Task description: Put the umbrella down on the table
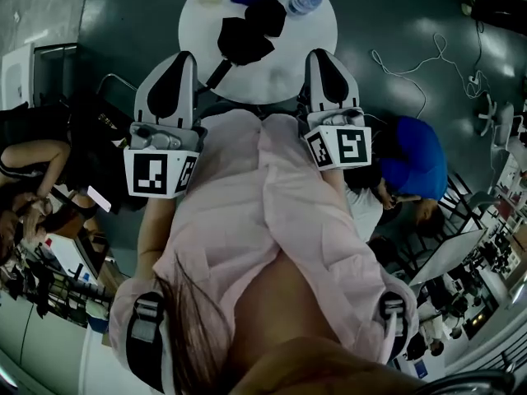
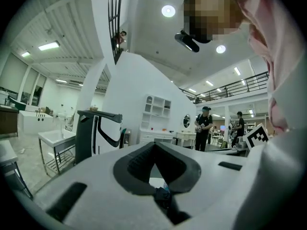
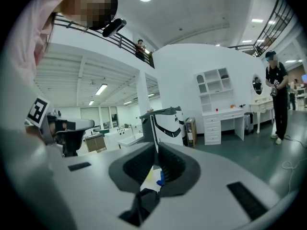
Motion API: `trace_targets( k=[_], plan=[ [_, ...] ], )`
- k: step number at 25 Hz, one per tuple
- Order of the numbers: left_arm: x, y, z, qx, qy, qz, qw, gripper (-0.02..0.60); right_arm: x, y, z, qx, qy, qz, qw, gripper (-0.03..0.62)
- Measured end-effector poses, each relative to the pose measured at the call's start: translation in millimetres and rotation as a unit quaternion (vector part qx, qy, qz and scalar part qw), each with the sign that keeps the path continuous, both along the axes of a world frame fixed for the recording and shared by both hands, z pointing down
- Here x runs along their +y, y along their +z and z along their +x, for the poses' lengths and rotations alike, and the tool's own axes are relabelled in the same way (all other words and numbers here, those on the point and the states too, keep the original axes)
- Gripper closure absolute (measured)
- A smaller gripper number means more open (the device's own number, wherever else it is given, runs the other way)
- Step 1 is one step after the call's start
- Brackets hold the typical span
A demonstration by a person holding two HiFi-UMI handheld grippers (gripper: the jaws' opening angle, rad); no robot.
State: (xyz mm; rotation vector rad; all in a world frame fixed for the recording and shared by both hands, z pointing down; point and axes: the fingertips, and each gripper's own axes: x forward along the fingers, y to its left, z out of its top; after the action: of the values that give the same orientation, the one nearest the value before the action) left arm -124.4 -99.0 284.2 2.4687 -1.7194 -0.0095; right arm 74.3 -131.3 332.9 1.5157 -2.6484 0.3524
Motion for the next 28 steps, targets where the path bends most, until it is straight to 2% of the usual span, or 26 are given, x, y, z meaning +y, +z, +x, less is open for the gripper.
trace_targets(
  k=[5, 12, 20, 28],
  plan=[
    [19.6, 22.1, -2.4, 0.01, -0.011, -0.025, 0.9996, 0.563, 6.6, -3.2, -0.8, 0.0, 0.001, 0.005, 1.0, 0.551],
    [17.7, 28.0, 5.2, 0.001, 0.009, -0.043, 0.999, 0.563, 20.8, -11.2, 14.3, -0.01, 0.023, 0.009, 1.0, 0.551],
    [4.9, 19.0, 17.7, 0.016, 0.026, -0.044, 0.9986, 0.563, 40.6, -33.1, 57.8, -0.048, 0.09, 0.016, 0.995, 0.551],
    [1.4, 26.0, 28.0, 0.021, 0.054, -0.062, 0.9964, 0.563, 52.2, -28.0, 49.4, -0.025, 0.1, 0.005, 0.995, 0.551]
  ],
)
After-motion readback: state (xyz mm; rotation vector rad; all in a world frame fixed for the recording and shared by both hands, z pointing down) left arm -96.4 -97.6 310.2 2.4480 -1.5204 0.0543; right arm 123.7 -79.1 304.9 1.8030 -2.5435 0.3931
